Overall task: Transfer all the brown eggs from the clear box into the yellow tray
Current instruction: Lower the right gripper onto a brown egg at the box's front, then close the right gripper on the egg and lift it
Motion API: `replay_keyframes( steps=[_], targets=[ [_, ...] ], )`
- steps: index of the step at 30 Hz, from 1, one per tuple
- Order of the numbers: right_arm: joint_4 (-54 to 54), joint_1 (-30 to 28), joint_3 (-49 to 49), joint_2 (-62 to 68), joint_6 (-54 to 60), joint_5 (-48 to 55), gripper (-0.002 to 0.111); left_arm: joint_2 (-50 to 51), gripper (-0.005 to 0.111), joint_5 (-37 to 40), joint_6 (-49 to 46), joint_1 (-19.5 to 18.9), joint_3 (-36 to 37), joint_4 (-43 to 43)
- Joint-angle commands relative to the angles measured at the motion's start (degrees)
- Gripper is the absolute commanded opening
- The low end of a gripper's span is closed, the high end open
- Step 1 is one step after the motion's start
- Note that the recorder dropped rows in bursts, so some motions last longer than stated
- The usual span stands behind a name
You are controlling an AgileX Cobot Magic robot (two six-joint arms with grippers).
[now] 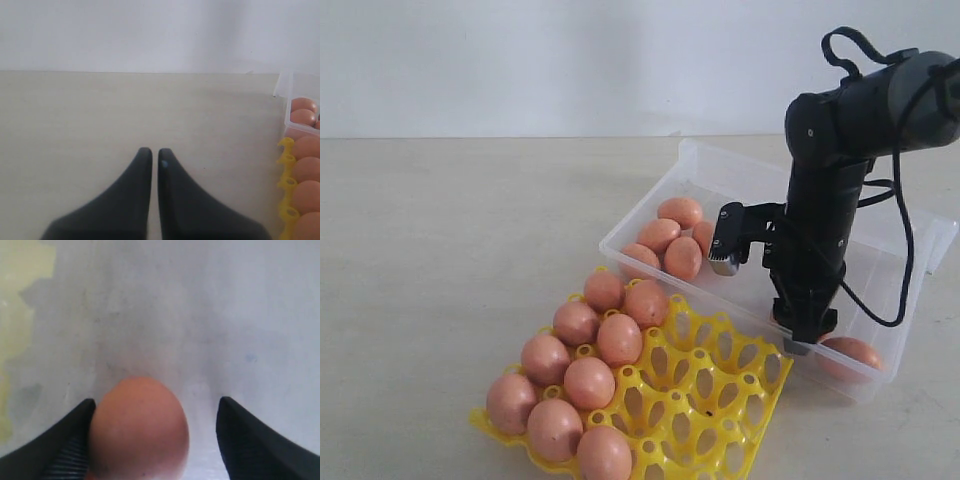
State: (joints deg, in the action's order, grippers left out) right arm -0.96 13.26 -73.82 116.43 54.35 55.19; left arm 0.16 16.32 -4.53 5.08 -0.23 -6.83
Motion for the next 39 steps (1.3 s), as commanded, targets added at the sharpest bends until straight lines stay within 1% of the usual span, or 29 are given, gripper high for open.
replay_keyframes(
  steps=[1,3,4,6,12,24,33,36,39],
  targets=[
    [-0.25,-0.23,0.04,0.15,-1.32,-0.21,0.049,-0.16,0.004,-0.19,0.02,0.31,0.23,0.17],
    [-0.25,-0.23,0.04,0.15,-1.32,-0.62,0.031,-0.16,0.004,-0.19,0.02,0.31,0.23,0.17],
    [-0.25,-0.23,0.04,0.15,-1.32,-1.00,0.018,-0.16,0.004,-0.19,0.02,0.31,0.23,0.17],
    [-0.25,-0.23,0.04,0.15,-1.51,-1.22,0.000,-0.16,0.004,-0.19,0.02,0.31,0.23,0.17],
    [-0.03,-0.23,0.04,0.15,-2.24,-1.34,0.000,-0.16,0.004,-0.19,0.02,0.31,0.23,0.17],
    [-0.03,-0.23,-0.61,-1.68,-10.11,-2.67,0.000,-0.16,0.004,-0.19,0.02,0.31,0.23,0.17],
    [0.09,-0.23,-1.77,-13.57,-14.15,-8.39,0.000,-0.16,0.004,-0.19,0.02,0.31,0.23,0.17],
    [0.09,-0.23,-1.77,-18.40,-19.36,-12.81,0.000,-0.16,0.004,-0.30,0.02,0.31,0.23,0.17],
    [-0.30,-0.23,-1.77,-23.08,-27.15,-18.20,0.000,-0.16,0.004,-0.30,0.02,0.31,0.23,0.17]
  ],
)
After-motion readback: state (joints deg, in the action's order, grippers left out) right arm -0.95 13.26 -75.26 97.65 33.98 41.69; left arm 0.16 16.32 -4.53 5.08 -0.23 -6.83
